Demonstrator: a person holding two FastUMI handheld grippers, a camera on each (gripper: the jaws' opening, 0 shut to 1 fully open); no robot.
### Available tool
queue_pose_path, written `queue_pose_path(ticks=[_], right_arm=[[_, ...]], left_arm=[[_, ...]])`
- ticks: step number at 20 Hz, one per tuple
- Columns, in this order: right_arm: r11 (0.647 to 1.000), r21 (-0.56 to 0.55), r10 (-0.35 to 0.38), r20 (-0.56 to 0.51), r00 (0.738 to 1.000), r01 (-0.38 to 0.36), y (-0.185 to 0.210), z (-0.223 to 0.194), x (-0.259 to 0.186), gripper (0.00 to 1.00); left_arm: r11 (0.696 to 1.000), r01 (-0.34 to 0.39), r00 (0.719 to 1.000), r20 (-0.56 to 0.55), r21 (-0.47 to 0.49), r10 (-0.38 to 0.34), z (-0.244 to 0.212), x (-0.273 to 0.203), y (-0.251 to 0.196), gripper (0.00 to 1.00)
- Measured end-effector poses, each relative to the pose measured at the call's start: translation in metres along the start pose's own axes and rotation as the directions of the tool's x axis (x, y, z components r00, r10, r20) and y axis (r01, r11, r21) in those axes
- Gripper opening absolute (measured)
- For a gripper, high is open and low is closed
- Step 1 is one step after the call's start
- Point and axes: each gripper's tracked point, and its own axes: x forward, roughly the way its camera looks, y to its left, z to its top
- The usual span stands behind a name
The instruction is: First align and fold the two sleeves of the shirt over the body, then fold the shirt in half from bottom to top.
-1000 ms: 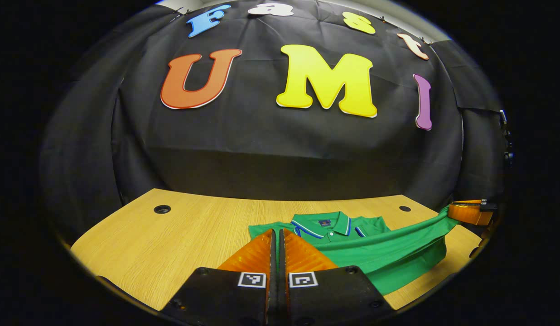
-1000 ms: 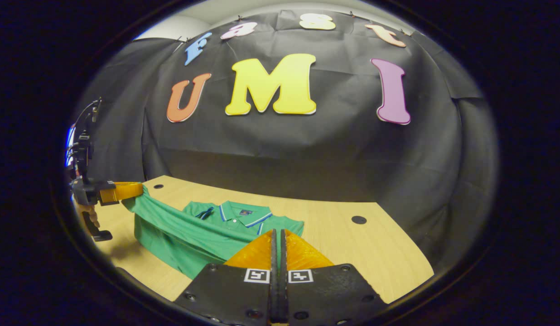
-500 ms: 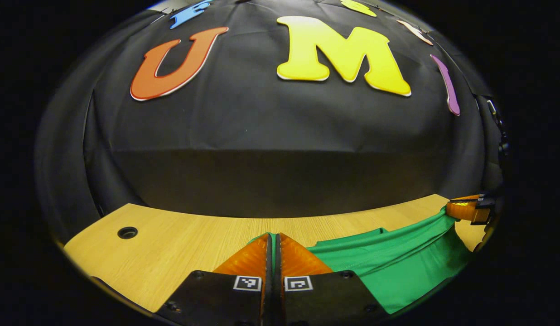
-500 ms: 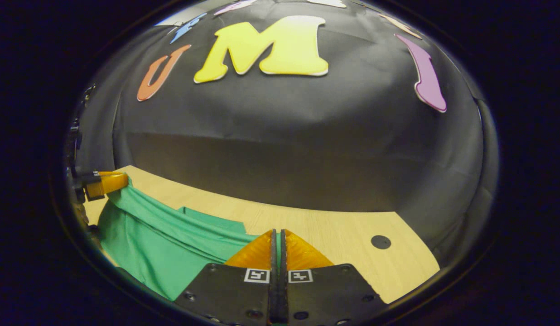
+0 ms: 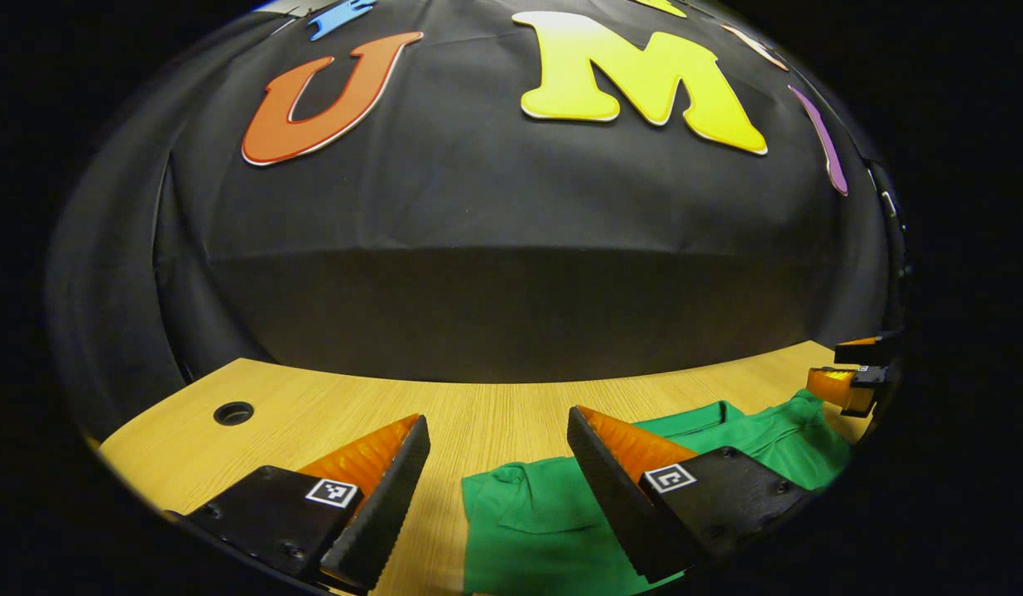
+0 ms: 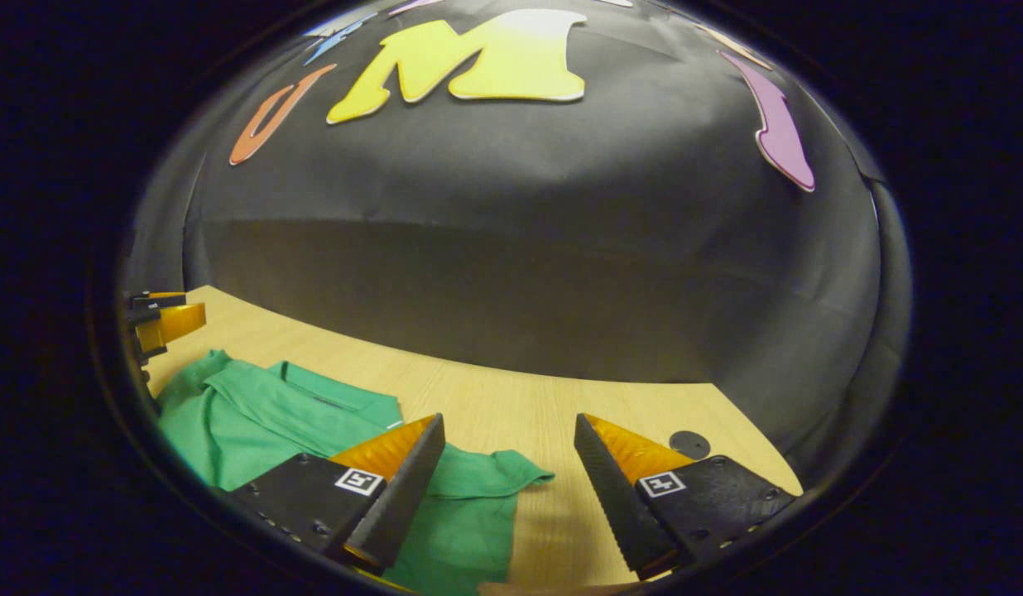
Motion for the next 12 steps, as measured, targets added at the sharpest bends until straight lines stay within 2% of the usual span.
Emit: queue_pose_path(ticks=[5, 12], right_arm=[[0.999, 0.038, 0.025, 0.046, 0.999, -0.027, 0.011, 0.011, -0.06, 0.97], [0.995, 0.101, 0.007, 0.168, 0.986, -0.024, 0.008, 0.017, -0.161, 0.95]], left_arm=[[0.999, -0.029, 0.999, 0.037, -0.018, 0.029, -0.008, -0.043, 0.004, 1.0], [0.996, -0.054, 0.992, 0.112, -0.069, 0.062, -0.01, -0.123, 0.005, 1.0]])
